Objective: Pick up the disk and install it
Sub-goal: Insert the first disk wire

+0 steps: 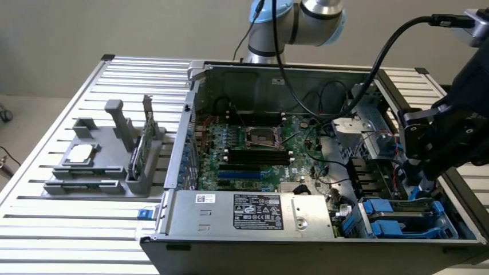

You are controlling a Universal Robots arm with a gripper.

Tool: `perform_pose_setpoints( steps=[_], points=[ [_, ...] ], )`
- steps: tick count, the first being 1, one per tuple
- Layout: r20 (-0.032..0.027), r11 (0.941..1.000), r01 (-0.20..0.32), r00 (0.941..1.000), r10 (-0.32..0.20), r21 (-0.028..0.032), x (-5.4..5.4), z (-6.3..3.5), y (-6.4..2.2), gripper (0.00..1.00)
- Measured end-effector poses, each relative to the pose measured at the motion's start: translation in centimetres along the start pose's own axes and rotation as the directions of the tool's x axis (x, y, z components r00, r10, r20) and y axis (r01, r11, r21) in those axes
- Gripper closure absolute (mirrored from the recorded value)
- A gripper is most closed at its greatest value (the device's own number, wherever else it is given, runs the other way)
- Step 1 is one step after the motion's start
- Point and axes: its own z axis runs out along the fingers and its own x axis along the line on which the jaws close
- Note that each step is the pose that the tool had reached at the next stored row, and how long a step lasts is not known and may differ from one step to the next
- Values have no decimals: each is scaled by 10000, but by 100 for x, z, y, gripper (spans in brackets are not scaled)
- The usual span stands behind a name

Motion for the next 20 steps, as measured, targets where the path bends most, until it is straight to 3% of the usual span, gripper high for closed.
perform_pose_setpoints(
  steps=[11, 20],
  points=[
    [-8, 9969, -737, 9973, 737, -279, -25, 1, 3, 67],
    [-37, 9951, -883, 9961, 882, -448, -143, 4, 16, 67]
  ],
)
